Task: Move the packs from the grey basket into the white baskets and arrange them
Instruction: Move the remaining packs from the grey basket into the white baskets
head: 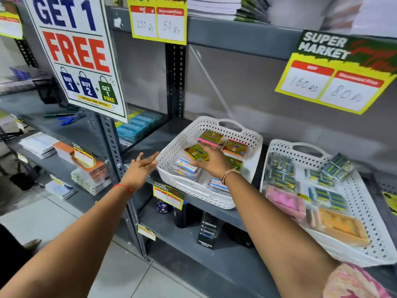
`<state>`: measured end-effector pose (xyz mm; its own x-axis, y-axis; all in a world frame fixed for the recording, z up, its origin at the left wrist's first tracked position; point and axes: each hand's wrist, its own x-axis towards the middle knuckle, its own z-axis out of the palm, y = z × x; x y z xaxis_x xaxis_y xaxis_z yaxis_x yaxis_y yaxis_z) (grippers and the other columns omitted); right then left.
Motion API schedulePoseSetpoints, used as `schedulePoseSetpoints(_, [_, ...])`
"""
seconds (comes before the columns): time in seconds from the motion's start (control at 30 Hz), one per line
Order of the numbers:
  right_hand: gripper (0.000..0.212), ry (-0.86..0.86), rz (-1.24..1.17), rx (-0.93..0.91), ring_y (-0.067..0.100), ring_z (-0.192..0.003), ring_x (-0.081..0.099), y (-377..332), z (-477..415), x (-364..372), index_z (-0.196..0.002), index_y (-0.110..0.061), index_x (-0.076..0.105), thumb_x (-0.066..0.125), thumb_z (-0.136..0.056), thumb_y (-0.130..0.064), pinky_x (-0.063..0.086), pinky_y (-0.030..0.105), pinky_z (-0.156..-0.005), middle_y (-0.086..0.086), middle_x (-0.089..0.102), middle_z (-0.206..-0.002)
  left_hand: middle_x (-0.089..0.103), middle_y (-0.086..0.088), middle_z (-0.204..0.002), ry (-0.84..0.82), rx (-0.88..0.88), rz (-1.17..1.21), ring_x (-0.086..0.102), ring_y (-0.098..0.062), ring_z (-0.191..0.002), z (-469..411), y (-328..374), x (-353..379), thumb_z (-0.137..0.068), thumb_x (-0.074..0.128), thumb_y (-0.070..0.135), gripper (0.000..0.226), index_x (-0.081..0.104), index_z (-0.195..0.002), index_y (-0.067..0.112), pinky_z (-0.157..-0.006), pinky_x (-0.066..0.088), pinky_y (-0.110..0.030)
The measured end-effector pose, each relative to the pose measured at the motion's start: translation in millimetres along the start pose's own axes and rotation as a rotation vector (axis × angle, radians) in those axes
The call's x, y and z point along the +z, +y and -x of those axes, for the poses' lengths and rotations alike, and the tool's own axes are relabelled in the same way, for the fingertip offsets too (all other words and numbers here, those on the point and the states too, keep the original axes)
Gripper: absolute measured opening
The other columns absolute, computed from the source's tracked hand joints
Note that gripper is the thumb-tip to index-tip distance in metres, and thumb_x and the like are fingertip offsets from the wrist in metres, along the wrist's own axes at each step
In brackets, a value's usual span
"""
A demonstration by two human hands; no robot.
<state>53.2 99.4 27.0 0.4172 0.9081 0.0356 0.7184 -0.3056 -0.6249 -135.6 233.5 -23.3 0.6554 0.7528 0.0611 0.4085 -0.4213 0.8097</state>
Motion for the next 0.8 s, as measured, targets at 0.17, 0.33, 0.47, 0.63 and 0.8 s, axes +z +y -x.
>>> schedulePoseSetpoints(0.17, [0.069, 0.328, 0.158, -0.138, 0.026, -0.141, 0.03, 36.2, 48.1, -42.4, -0.139, -0.003, 0.038, 0.063, -0.083, -0.034, 0.022, 0.035, -0.119, 0.015, 0.036, -0.149, 0.037, -0.011, -0.146, 0.332, 0.234, -0.245, 0.006, -0.025, -0.143, 18.0, 47.5, 25.6, -0.091, 0.025, 0.047, 0.059, 0.043, -0.135, 0.012, -0.114, -0.002, -0.038])
schedulePoseSetpoints(0.33, [0.074, 0.485, 0.269, -0.077, 0.032, -0.136, 0.039, 87.0, 116.5, -93.3, -0.134, 0.0, 0.044, 0.052, -0.079, -0.049, 0.026, 0.037, -0.115, 0.02, 0.045, -0.142, 0.046, -0.014, -0.14, 0.122, 0.59, -0.311, 0.021, -0.032, -0.139, 39.0, 120.4, 106.9, -0.088, 0.015, 0.062, 0.076, 0.045, -0.134, 0.009, -0.113, 0.006, -0.038])
schedulePoseSetpoints(0.47, [0.08, 0.51, 0.363, 0.052, 0.031, -0.137, 0.038, 134.7, 178.8, -135.5, -0.135, 0.001, 0.043, 0.04, -0.077, -0.055, 0.026, 0.036, -0.115, 0.02, 0.044, -0.144, 0.056, -0.021, -0.127, -0.081, 0.759, -0.39, 0.04, -0.042, -0.127, 66.1, 162.7, 170.3, -0.088, 0.009, 0.065, 0.086, 0.052, -0.127, 0.001, -0.11, 0.022, -0.043])
schedulePoseSetpoints(0.63, [0.072, 0.481, 0.358, 0.293, 0.027, -0.139, 0.034, 194.7, 256.4, -188.0, -0.134, -0.005, 0.046, 0.052, -0.079, -0.051, 0.026, 0.033, -0.115, 0.017, 0.039, -0.148, 0.065, -0.019, -0.113, -0.218, 0.855, -0.423, 0.059, -0.037, -0.108, 91.8, 189.8, 218.8, -0.088, 0.015, 0.066, 0.076, 0.057, -0.117, 0.01, -0.093, 0.028, -0.033])
schedulePoseSetpoints(0.8, [0.054, 0.142, 0.197, 0.599, 0.022, -0.138, 0.035, 231.6, 321.5, -223.1, -0.138, -0.009, 0.044, 0.054, -0.091, -0.035, 0.025, 0.028, -0.113, 0.009, 0.039, -0.149, 0.062, -0.004, -0.122, -0.185, 0.828, -0.447, 0.051, -0.027, -0.118, 94.5, 191.7, 225.3, -0.079, 0.005, 0.077, 0.088, 0.063, -0.116, 0.023, -0.095, 0.032, -0.033])
